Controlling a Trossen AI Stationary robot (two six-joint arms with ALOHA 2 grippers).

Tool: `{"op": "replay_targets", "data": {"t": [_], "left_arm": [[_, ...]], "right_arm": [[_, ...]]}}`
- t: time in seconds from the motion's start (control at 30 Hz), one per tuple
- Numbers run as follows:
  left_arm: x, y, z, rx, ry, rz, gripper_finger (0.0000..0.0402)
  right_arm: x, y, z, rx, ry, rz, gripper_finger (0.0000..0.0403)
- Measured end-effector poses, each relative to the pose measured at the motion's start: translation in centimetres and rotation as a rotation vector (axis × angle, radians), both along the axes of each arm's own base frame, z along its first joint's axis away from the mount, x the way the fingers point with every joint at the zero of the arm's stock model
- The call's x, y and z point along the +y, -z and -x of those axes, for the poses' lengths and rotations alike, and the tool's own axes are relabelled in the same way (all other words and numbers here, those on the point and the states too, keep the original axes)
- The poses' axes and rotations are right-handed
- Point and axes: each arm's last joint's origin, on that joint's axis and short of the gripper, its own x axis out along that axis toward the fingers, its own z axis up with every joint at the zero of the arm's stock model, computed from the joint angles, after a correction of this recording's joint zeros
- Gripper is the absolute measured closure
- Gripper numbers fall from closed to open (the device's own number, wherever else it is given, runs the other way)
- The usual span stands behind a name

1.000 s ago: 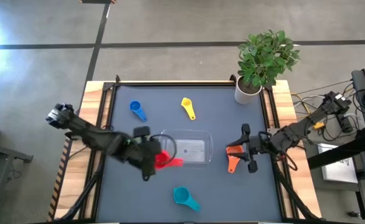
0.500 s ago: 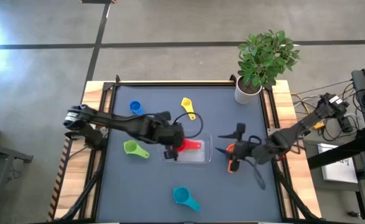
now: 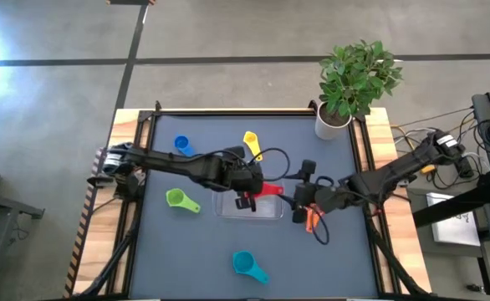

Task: Nest measuring cups in basket
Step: Stack the red measuring cup on top of the orange measuring cup

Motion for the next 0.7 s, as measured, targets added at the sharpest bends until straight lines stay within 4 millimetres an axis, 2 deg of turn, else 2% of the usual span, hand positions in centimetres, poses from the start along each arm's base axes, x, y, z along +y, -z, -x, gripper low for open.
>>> {"op": "replay_targets", "data": {"t": [0.2,0.47,0.7], "left_arm": [[0.8,-0.2,-0.4,-0.040,-0.021,0.002,0.0401],[1.3,-0.1,-0.6,-0.046,-0.034,0.006,0.0401],[1.2,-0.1,-0.6,-0.048,-0.025,0.031,0.0401]], "right_arm": [[-1.1,0.3,-1.4,0.050,0.003,0.011,0.0140],[-0.6,0.9,-3.2,0.128,0.006,0.107,0.0131],[-0.3,1.6,-4.9,0.196,0.063,0.242,0.0143]]}}
